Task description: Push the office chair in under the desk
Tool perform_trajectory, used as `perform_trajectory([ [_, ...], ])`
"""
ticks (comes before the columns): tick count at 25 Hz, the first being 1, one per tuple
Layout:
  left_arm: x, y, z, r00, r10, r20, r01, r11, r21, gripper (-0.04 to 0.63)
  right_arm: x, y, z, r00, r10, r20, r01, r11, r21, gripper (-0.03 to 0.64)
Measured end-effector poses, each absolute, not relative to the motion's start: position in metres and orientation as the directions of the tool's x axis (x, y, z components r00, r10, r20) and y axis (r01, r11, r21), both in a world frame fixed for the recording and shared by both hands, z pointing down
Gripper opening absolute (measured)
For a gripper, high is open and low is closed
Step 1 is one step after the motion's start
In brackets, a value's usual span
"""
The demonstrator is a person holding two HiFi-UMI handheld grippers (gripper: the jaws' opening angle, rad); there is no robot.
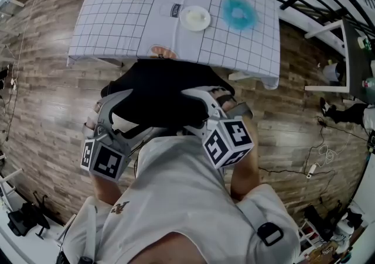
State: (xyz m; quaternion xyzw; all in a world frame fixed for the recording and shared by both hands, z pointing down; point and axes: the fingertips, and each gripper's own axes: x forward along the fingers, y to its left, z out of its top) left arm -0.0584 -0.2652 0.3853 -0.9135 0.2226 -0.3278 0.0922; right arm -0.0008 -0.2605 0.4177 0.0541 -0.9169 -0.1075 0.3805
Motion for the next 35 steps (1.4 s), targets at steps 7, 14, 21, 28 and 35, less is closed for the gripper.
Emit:
perform_trajectory([
  [7,-0.063,-0.277,0.386,0.687,-0.47,0.554,-0.342,-0.882,-0.324,0.397,-0.005,-0.273,0.419,-0.699,-0.19,0.689,-0.021,0.969,0.246,0.302],
  [14,-0.07,-0.285,0.385,0.695,-0.46,0.553,-0.332,-0.887,-0.321,0.397,-0.012,-0.281,0.418,-0.703,-0.202,0.682,-0.037,0.968,0.249,0.304],
  [21,-0.073,-0.292,0.385,0.706,-0.452,0.545,-0.321,-0.89,-0.323,0.397,-0.015,-0.287,0.417,-0.706,-0.216,0.674,-0.058,0.967,0.249,0.305],
  [28,-0.08,-0.297,0.384,0.717,-0.436,0.543,-0.305,-0.898,-0.317,0.397,-0.023,-0.292,0.415,-0.712,-0.228,0.664,-0.08,0.966,0.245,0.312],
  [35,-0.089,-0.299,0.384,0.73,-0.422,0.537,-0.284,-0.903,-0.322,0.397,-0.032,-0.294,0.416,-0.708,-0.243,0.663,-0.106,0.965,0.241,0.319],
])
